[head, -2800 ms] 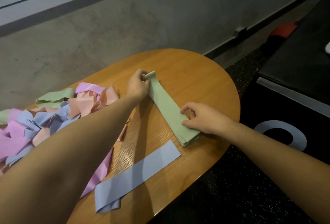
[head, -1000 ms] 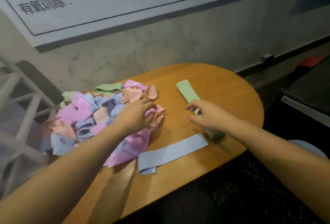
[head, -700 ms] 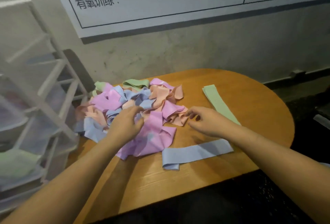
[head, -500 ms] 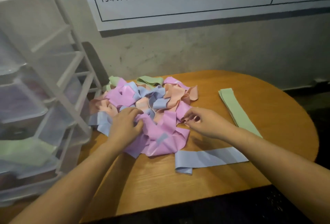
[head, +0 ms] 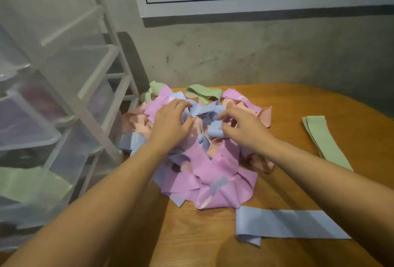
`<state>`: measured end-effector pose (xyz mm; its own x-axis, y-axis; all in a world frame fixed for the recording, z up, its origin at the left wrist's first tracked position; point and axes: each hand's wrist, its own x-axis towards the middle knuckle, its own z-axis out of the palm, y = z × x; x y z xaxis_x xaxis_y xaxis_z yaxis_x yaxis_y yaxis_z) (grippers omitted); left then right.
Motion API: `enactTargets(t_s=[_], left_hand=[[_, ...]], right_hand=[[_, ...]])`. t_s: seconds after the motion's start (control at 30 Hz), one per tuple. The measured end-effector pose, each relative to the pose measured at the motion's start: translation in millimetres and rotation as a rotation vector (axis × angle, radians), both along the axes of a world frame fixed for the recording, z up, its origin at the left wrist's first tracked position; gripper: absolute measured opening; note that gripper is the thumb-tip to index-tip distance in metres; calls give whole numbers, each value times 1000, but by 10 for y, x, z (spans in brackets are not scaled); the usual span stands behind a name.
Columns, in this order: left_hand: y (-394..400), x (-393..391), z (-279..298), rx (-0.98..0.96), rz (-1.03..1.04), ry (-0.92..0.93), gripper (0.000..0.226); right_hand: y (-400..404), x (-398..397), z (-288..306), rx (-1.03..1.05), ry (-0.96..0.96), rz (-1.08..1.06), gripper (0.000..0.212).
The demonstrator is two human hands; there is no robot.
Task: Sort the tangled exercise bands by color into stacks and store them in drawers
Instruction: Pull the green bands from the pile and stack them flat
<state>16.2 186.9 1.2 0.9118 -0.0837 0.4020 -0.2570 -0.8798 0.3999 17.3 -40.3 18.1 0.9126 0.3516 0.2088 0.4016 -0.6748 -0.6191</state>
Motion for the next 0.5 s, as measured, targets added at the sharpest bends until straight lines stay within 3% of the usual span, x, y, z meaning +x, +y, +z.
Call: enactTargets(t_s=[0.13, 0.23, 0.37, 0.5], left_hand=[[29, 447, 14, 131, 31, 87, 31], [146, 729, -90, 176, 106, 227, 47], [179, 784, -239, 26, 107, 374, 60], [152, 630, -320, 25, 137, 324, 58]], right_hand=[[104, 354, -19, 26, -48, 1, 25], [165, 648, -79, 19, -86, -10, 26], [282, 978, -142, -24, -102, 15, 29], [456, 1283, -229, -59, -76, 20, 31]])
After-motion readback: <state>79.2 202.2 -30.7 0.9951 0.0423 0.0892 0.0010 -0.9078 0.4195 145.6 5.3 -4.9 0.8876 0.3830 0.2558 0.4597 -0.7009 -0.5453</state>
